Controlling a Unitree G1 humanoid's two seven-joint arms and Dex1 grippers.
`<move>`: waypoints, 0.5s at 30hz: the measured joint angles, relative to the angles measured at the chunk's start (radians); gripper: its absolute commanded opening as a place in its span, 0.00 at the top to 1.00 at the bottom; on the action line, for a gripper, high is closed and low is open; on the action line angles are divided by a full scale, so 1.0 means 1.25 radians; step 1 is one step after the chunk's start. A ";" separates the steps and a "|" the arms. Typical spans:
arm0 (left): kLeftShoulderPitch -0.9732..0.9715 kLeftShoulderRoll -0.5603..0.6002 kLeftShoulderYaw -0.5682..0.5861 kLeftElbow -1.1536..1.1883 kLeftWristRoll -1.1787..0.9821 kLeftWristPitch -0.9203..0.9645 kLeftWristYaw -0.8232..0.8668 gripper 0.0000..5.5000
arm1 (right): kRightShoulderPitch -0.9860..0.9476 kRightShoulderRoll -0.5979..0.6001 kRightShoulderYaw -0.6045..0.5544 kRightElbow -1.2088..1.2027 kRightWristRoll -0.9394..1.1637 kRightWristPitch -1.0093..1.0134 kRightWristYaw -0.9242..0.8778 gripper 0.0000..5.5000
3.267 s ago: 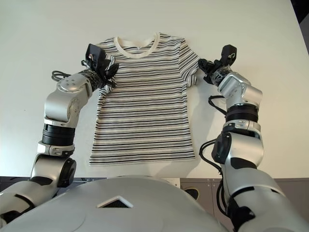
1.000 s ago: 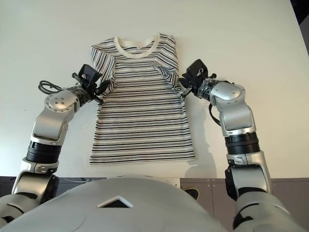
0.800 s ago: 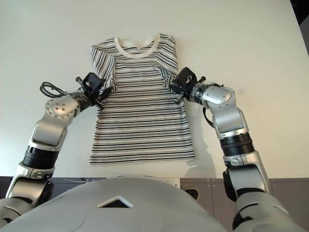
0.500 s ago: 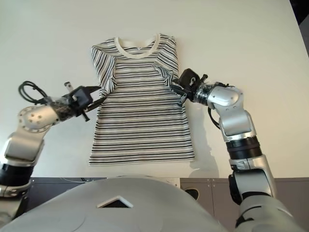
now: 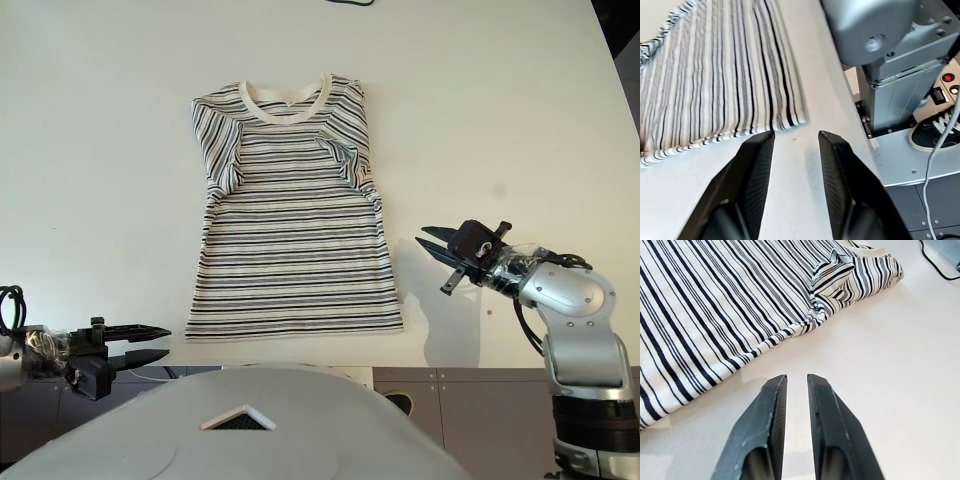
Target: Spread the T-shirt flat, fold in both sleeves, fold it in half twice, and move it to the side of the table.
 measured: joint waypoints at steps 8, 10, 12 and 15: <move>-0.115 -0.074 -0.026 0.056 0.198 -0.105 0.155 0.70 | -0.049 0.001 0.031 0.017 -0.006 -0.016 -0.001 0.87; -0.121 -0.091 -0.044 0.041 0.234 -0.107 0.186 0.70 | -0.061 0.001 0.037 0.019 -0.006 -0.017 0.000 0.87; -0.129 -0.099 -0.058 0.033 0.267 -0.113 0.217 0.70 | -0.076 0.000 0.041 0.026 -0.007 -0.020 0.001 0.87; -0.143 -0.100 -0.070 0.019 0.307 -0.113 0.253 0.70 | -0.083 -0.001 0.047 0.029 -0.013 -0.024 0.002 0.87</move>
